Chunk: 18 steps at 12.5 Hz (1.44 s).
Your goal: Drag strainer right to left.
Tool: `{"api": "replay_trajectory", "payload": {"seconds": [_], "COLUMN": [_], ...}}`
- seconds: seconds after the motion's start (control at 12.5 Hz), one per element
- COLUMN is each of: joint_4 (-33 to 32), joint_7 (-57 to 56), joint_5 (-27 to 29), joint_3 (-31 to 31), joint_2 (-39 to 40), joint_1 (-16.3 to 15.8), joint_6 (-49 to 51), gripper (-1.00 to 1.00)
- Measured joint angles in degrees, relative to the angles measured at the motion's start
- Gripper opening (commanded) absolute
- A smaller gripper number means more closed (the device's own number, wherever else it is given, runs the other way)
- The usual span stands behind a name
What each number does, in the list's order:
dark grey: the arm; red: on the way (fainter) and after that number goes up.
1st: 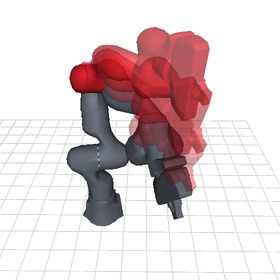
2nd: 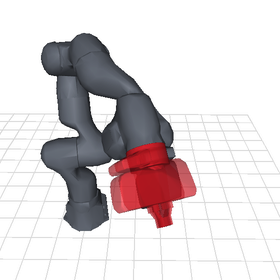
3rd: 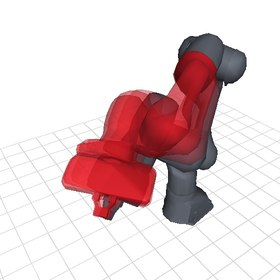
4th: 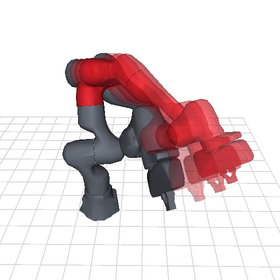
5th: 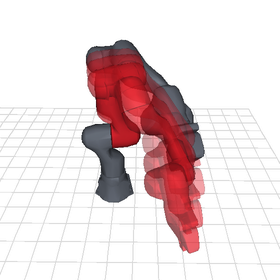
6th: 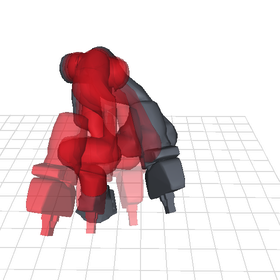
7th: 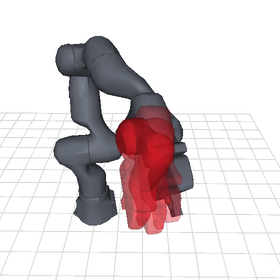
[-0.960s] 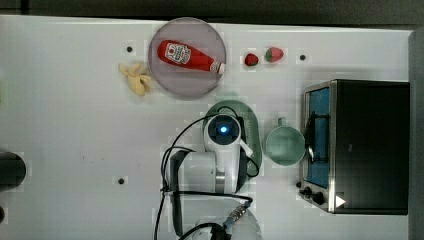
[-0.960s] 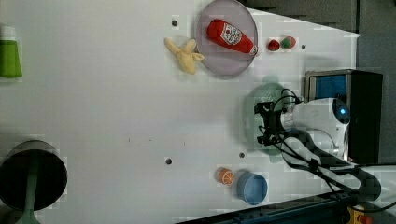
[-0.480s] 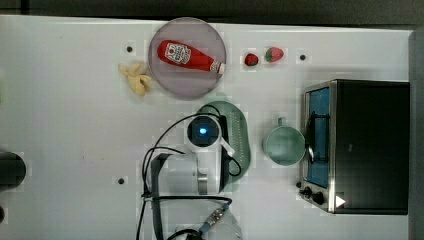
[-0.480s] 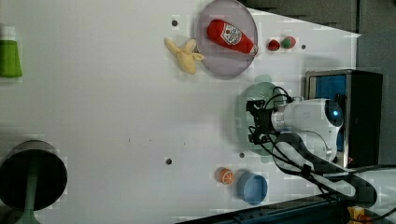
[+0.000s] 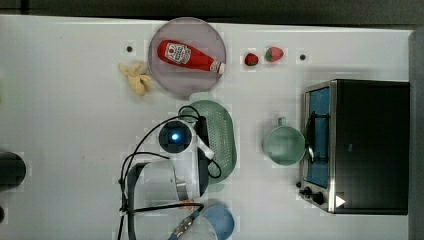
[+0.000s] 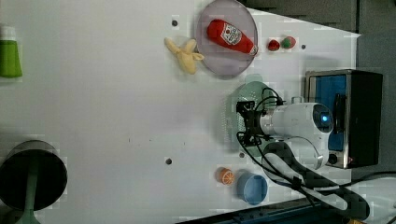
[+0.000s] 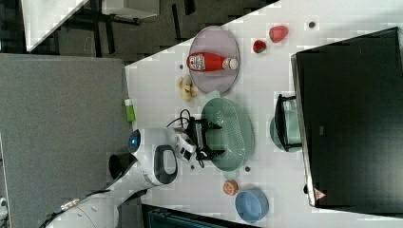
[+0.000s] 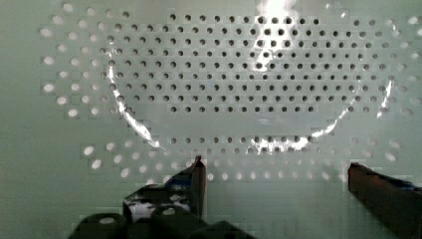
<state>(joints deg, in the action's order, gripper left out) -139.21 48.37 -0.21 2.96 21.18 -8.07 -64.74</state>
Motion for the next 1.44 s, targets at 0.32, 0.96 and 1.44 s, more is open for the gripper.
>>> {"api": "replay_trajectory", "payload": {"seconds": [0.32,0.96,1.44], "joint_4": [0.78,5.71,13.54], "joint_7": [8.76,18.27,20.67], "joint_5": [-0.01,2.61,6.31], "joint_3": [1.20,4.95,1.90], "joint_2": [0.35,3.73,8.73], "joint_1": [-3.19,-11.30,-17.63], "joint_6": [0.34,0.78,0.78], "gripper": [1.00,1.00,1.00]}}
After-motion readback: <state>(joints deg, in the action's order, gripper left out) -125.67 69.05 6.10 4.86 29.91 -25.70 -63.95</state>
